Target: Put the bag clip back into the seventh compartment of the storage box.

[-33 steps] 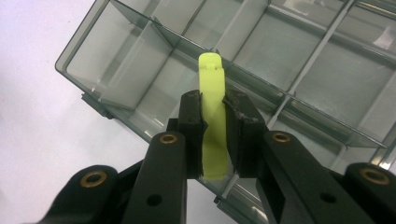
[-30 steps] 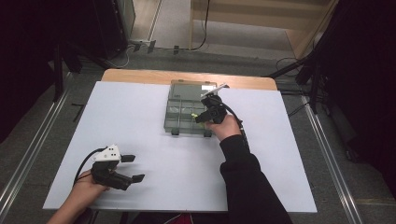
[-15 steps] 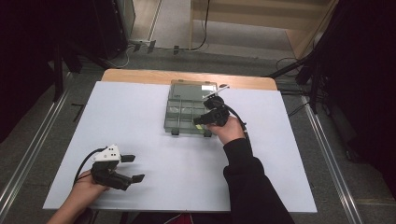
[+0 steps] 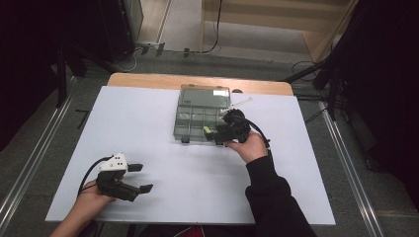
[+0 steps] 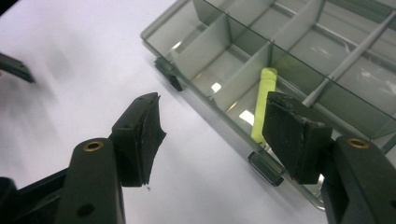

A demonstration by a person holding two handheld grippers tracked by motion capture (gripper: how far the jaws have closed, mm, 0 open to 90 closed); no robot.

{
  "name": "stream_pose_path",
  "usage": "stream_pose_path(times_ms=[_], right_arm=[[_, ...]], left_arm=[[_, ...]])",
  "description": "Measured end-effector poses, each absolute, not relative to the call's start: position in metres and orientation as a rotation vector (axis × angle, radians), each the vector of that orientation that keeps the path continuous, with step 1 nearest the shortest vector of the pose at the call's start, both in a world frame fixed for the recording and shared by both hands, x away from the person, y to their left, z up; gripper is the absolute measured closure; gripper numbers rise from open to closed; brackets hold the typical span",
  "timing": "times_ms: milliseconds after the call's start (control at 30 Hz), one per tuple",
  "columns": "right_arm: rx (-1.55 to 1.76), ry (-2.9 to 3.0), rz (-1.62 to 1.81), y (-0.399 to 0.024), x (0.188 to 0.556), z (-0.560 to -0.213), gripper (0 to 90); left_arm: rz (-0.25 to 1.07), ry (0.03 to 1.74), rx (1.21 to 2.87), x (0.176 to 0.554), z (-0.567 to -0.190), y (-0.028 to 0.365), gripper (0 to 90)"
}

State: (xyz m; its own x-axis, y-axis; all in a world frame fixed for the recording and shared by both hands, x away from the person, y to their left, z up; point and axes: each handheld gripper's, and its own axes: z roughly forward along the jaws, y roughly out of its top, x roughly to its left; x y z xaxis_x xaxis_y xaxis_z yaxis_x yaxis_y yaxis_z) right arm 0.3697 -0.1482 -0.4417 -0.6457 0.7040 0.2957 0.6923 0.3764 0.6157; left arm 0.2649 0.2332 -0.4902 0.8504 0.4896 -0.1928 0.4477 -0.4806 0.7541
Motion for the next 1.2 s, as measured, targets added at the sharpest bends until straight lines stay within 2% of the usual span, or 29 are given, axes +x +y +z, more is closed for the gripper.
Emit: stream_pose_path(times_ms=[433,533,900,1200], right_arm=[[1.207,2.638,1.217,-0.154,0.352,-0.448,33.2],[1.190,2.658,1.221,-0.156,0.350,-0.449,28.1],[1.173,2.665,1.241,-0.164,0.333,-0.454,27.6],[1.217,2.619,1.261,-0.171,0.319,-0.461,22.3]], left_arm=[[0.053,0.673,2.143,0.266,-0.489,0.233,14.8],[0.054,0.671,2.144,0.266,-0.489,0.233,14.8],[0.054,0.672,2.143,0.266,-0.489,0.233,14.8],[0.055,0.672,2.145,0.266,-0.490,0.233,14.8]])
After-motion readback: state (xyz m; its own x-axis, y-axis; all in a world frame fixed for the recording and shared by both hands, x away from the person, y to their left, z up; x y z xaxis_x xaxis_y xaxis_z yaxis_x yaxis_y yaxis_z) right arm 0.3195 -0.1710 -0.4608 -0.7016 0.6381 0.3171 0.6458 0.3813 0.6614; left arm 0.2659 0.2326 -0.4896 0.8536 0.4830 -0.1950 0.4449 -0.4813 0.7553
